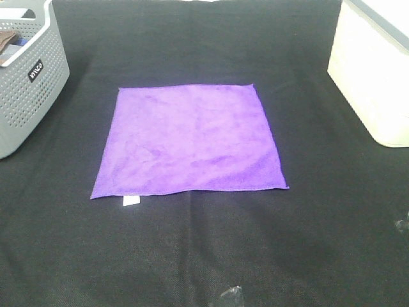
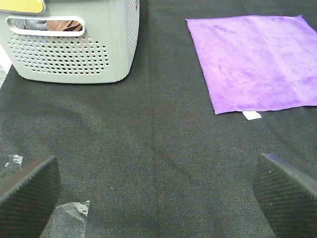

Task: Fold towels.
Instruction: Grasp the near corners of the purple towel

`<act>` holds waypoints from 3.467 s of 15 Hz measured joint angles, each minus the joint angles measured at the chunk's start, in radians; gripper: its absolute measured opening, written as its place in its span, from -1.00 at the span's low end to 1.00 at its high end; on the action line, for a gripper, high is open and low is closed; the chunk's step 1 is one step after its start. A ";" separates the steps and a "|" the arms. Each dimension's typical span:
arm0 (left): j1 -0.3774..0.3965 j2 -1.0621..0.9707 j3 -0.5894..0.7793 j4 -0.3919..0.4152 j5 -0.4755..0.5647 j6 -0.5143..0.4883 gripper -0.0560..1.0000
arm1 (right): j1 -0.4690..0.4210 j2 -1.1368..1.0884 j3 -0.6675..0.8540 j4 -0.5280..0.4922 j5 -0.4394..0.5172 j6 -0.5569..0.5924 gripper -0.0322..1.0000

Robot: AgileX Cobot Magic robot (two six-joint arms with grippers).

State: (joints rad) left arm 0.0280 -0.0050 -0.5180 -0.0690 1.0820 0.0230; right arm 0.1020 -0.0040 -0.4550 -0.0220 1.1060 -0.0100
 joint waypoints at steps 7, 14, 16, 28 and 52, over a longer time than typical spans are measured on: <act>0.000 0.781 -0.528 0.004 0.132 0.064 0.98 | 0.000 0.801 -0.457 0.044 0.106 0.027 0.92; 0.000 1.466 -0.598 -0.280 -0.073 0.230 0.98 | 0.000 1.476 -0.556 0.446 -0.199 -0.315 0.92; 0.000 1.620 -0.598 -0.323 -0.208 0.236 0.98 | 0.000 1.563 -0.590 0.488 -0.204 -0.368 0.92; -0.033 1.843 -0.621 -0.451 -0.276 0.325 0.98 | 0.000 1.862 -0.724 0.621 -0.200 -0.383 0.92; -0.083 2.110 -0.691 -0.676 -0.275 0.527 0.98 | -0.076 2.158 -0.837 0.745 -0.229 -0.523 0.88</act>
State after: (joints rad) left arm -0.0550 2.1050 -1.2090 -0.7450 0.8070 0.5500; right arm 0.0260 2.1540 -1.2920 0.7230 0.8770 -0.5330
